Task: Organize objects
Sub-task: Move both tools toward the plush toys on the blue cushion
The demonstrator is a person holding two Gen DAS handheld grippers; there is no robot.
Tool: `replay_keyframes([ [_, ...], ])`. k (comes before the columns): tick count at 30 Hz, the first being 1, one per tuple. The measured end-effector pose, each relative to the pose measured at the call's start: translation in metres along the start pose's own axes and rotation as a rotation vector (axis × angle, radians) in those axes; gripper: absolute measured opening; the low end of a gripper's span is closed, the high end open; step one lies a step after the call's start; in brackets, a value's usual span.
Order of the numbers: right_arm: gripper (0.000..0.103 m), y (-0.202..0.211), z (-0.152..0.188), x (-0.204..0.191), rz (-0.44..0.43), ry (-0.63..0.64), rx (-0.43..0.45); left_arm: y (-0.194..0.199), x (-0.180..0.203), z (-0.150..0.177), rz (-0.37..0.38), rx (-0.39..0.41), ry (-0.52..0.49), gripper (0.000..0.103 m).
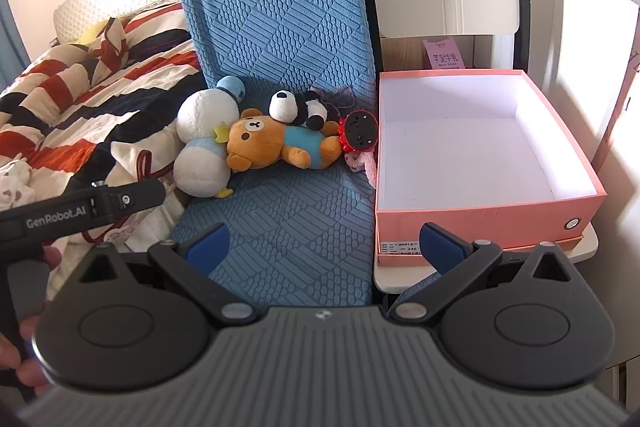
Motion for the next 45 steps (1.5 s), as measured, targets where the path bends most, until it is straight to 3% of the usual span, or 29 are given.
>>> replay_keyframes([
  [18,0.103,-0.003,0.000,0.000,0.001,0.000,-0.009,-0.008,-0.004,0.004,-0.009,0.004,0.011,0.096],
  [27,0.103,-0.029,0.000,-0.003,0.015,0.008,-0.028,-0.032,-0.019,0.010,-0.005,-0.018,0.023,0.096],
  [36,0.103,-0.067,0.000,-0.005,0.010,-0.005,-0.026,-0.072,-0.042,0.009,-0.011,0.001,0.039,0.096],
  [45,0.103,-0.107,-0.011,0.004,0.021,0.001,0.049,-0.125,-0.068,0.013,-0.010,0.015,0.060,0.096],
])
Point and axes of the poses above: each gripper's, at about its wrist camera, not at the fingertips, and y roughly against the way its jaws point, x to its right, z to its underside, the point moved 10 cm from there along -y, roughly the way its jaws point, and after that the axes turned 15 degrees about -y, right-handed, at the moved point
